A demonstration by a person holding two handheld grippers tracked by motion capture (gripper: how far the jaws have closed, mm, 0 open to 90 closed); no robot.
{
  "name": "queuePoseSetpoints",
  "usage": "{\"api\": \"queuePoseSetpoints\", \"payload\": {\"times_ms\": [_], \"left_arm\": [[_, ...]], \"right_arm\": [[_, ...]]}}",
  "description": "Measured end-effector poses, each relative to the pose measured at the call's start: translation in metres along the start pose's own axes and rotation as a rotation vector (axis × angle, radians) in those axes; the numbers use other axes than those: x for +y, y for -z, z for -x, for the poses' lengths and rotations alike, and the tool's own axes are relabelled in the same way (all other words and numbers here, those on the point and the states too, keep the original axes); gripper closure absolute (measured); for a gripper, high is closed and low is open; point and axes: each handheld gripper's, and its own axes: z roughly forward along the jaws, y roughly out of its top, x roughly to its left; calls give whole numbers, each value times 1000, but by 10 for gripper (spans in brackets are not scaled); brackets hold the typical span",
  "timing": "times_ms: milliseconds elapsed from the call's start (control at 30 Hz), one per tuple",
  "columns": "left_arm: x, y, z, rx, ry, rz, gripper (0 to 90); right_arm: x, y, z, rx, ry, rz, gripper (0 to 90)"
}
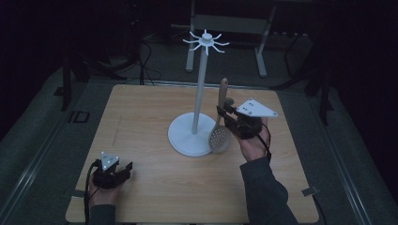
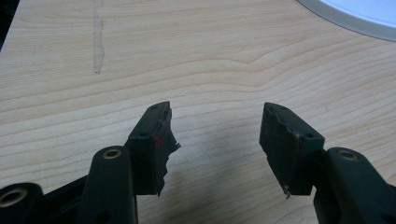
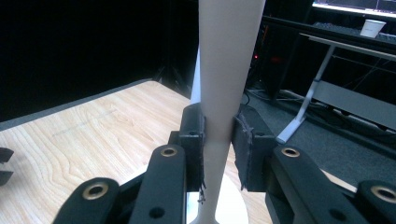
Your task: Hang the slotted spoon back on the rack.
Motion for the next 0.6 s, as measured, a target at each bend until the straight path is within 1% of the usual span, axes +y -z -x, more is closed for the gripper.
{"api": "queuePoseSetpoints", "payload": {"times_ms": [233,333,500,600], "left_arm": [[0,0,0,-1,-1,-1,441],[0,0,0,0,-1,0,441],[0,0,0,0,1,0,441],[0,0,0,-1,-1,0,441]], "right_arm": [[8,-1,1,-5,4,4,744],[13,-2,3,-7,-7,10,744],[21,-3,6,-12,-10,10,744],[29,-6,10,-8,-19,12,744]]}}
